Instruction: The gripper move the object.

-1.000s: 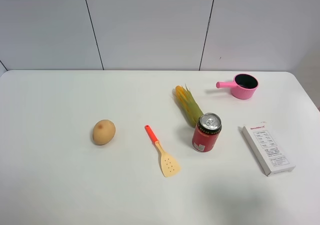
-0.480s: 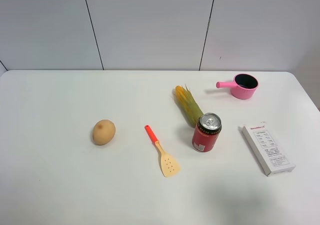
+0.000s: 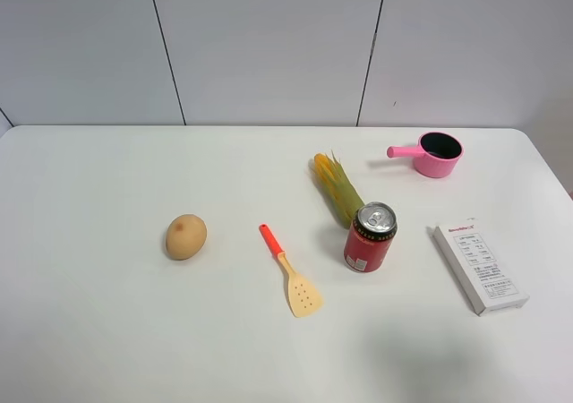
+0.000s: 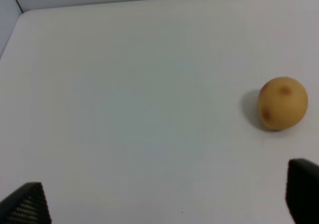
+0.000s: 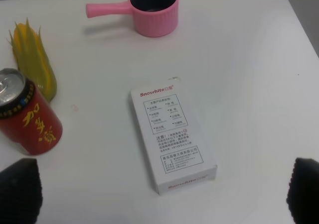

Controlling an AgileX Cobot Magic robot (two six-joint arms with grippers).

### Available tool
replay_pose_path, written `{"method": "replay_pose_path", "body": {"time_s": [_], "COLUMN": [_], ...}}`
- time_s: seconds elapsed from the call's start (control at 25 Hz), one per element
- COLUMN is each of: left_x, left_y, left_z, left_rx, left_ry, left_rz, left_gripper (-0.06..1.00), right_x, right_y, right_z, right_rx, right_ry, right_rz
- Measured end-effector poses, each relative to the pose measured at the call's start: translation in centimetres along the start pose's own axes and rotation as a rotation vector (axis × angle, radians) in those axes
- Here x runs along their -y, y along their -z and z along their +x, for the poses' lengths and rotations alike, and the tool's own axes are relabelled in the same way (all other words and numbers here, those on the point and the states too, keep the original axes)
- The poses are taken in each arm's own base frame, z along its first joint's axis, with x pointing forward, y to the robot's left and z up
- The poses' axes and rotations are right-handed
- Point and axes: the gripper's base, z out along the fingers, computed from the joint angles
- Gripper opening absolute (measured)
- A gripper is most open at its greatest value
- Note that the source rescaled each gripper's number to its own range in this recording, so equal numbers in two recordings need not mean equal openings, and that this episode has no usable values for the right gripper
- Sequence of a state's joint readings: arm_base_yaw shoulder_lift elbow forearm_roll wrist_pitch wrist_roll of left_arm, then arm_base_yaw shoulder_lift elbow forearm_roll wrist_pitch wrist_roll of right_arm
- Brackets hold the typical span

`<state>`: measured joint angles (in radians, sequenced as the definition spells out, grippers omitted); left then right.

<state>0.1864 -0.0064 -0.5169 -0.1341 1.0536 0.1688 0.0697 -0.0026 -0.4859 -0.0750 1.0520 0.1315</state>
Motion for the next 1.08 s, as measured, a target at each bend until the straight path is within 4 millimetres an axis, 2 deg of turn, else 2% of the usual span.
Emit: {"method": "replay_pose_path", "body": {"time_s": [1.08], "left_x": [-0.04], "left_y": [0.06], "left_z": [0.03], "left_rx": [0.002], "left_ry": [-0.024], "left_rz": [0.051], "left_gripper": [0.88], "right_x": [0.00], "right_y": [0.00], "right_z": [0.00], "right_rx": [0.000], "right_ry": [0.000], "right_rz": [0.000]}}
